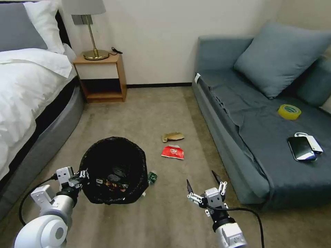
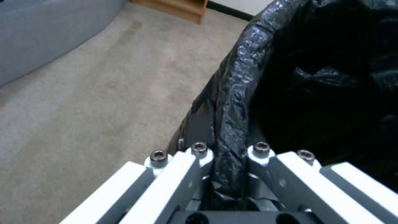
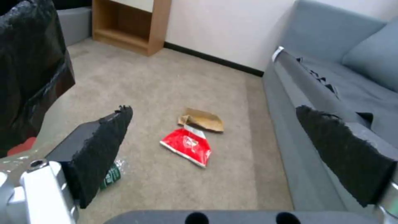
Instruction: Pick up the trash bin, then pick up the garbage on the floor and place it into the trash bin.
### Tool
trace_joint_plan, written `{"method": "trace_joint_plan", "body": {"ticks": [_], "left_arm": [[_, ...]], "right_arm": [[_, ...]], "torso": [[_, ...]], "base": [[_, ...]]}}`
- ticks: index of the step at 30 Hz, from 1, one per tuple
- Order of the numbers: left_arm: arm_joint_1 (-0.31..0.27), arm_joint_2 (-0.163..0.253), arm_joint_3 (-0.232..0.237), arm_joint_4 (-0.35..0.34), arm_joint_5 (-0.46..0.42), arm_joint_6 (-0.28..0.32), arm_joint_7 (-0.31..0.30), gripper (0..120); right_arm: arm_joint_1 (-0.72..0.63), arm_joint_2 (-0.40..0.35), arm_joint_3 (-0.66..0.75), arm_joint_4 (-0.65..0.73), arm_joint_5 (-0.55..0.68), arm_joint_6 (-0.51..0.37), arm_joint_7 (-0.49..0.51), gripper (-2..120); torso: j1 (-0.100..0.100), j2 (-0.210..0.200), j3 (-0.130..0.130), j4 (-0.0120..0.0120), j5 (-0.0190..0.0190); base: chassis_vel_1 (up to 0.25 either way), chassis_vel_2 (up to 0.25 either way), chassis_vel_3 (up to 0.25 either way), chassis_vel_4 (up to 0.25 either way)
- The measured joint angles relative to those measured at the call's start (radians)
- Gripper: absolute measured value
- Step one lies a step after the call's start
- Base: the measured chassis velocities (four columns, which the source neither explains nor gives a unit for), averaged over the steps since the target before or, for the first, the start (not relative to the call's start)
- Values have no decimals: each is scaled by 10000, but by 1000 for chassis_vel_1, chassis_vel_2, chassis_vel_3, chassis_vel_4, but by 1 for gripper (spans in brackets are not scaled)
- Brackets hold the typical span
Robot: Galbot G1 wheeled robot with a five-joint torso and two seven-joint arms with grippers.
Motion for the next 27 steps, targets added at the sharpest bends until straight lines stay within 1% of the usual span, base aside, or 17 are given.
{"method": "trace_joint_plan", "body": {"ticks": [13,27], "left_arm": [[-77,300,-278,168,-356,-6,39,4],[-101,367,-344,139,-412,2,40,4]], "right_arm": [[-41,197,-44,-83,-188,11,-82,100],[-6,245,-99,-159,-204,43,-73,100]], "torso": [[0,0,0,0,0],[0,0,0,0,0]], "base": [[-70,60,64,-60],[-87,86,85,-80]]}}
